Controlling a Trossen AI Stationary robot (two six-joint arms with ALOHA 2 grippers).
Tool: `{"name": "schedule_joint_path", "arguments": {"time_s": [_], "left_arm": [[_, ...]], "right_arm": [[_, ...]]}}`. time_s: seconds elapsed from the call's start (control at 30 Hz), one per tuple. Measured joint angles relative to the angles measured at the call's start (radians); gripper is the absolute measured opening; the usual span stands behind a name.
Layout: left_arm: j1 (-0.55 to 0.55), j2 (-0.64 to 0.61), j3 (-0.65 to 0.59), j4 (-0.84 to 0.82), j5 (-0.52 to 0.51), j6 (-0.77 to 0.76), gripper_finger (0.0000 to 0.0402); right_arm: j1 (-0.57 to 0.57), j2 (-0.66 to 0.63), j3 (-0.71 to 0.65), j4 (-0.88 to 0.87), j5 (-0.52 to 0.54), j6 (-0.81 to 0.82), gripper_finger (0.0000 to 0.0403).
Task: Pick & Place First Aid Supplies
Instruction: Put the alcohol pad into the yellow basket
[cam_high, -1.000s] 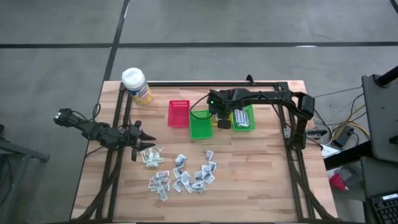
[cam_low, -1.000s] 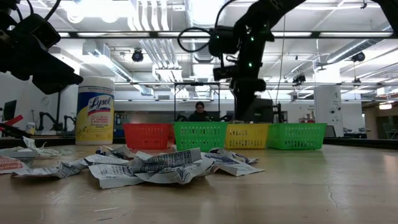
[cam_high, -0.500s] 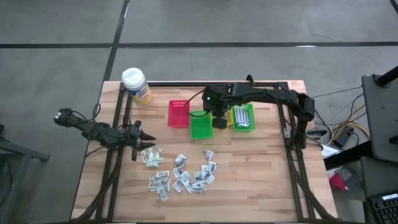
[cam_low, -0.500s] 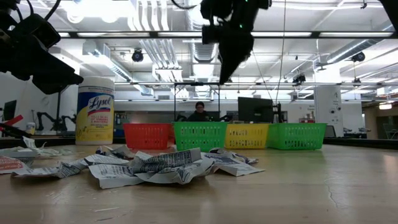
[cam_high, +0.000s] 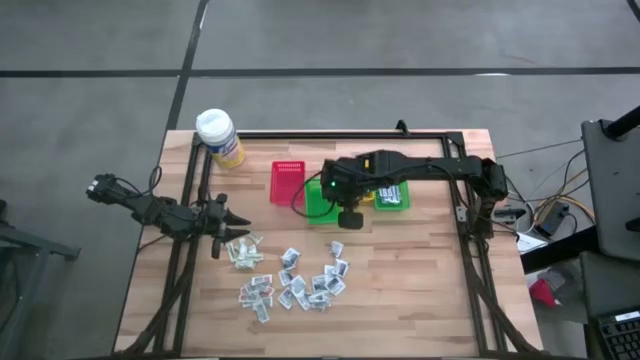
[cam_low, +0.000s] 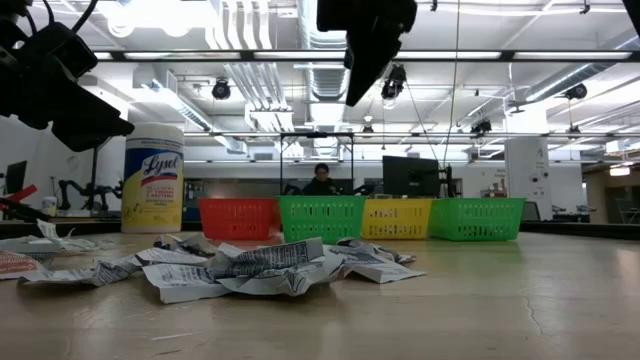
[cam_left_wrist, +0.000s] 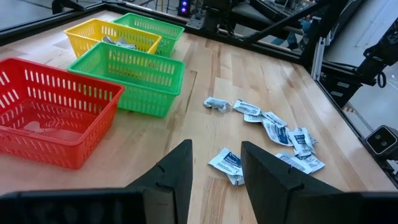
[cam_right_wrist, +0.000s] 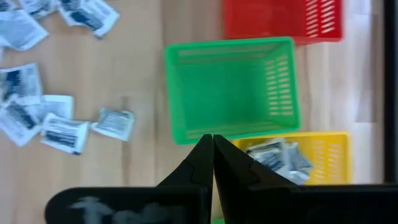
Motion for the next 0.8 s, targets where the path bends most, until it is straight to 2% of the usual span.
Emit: {"name": "schedule_joint_path", "arguments": {"time_s": [0.27,0.8], "left_arm": [[0.0,0.0,0.0,0.0,0.0,0.0,0.0131],[0.0,0.0,0.0,0.0,0.0,0.0,0.0131]], "right_arm": [[0.097,0.0,-0.002,-0.004,-0.05,0.123,0.0008],[0.231,0.0,-0.002,0.012,-0.055,0.331,0.0008]]}}
